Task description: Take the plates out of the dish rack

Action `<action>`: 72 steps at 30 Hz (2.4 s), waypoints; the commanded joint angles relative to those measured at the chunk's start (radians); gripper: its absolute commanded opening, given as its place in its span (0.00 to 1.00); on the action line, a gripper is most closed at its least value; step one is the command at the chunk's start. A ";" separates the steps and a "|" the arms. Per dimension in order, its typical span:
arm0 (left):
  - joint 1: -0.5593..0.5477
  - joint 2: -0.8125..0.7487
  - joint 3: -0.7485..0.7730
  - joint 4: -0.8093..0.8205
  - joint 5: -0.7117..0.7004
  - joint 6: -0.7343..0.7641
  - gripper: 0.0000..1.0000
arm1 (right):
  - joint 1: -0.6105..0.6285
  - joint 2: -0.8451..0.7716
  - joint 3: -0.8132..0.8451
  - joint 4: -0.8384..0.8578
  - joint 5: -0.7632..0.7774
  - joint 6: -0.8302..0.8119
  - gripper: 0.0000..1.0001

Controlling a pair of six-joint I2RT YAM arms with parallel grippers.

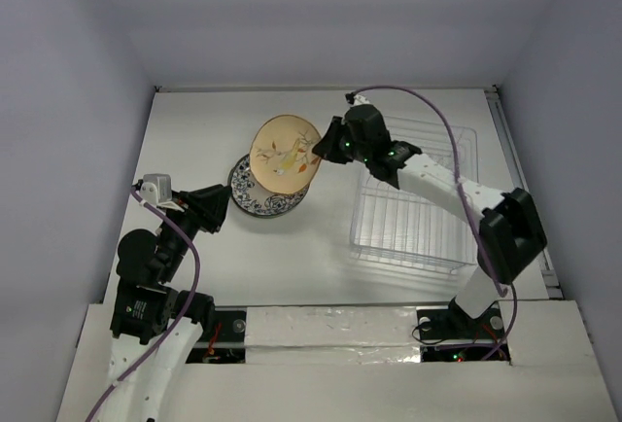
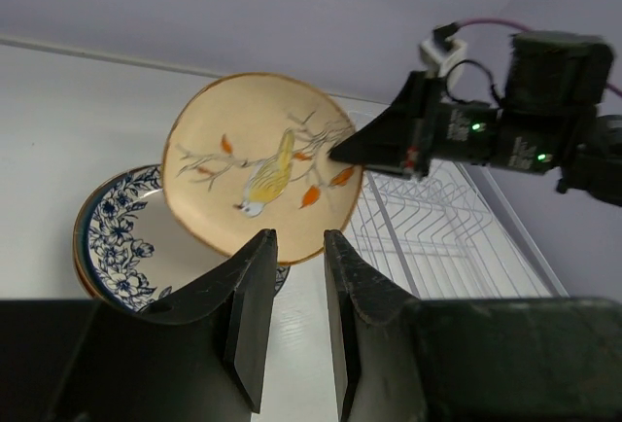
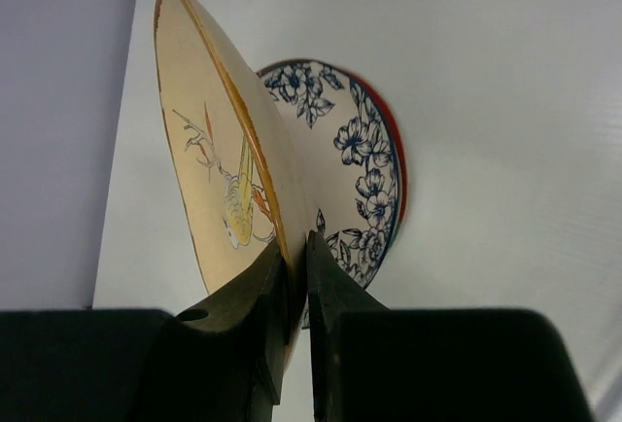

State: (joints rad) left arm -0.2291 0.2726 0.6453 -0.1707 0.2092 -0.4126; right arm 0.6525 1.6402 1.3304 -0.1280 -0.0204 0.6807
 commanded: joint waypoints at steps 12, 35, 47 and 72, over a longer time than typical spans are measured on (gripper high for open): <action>0.001 0.007 0.002 0.033 -0.001 0.001 0.23 | 0.061 0.193 0.052 0.361 -0.145 0.230 0.05; 0.010 0.004 0.005 0.030 -0.007 0.001 0.24 | 0.122 0.124 -0.026 0.139 -0.003 0.002 1.00; 0.010 0.004 0.011 0.023 -0.005 0.006 0.65 | 0.131 -0.290 -0.167 -0.007 0.285 -0.173 0.53; 0.010 0.093 0.244 0.076 -0.016 0.021 0.99 | 0.131 -1.428 -0.430 -0.199 0.801 -0.253 1.00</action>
State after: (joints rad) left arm -0.2268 0.3458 0.8486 -0.1600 0.1936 -0.3946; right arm 0.7742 0.2352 0.9081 -0.2993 0.7280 0.4271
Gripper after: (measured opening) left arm 0.986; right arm 0.995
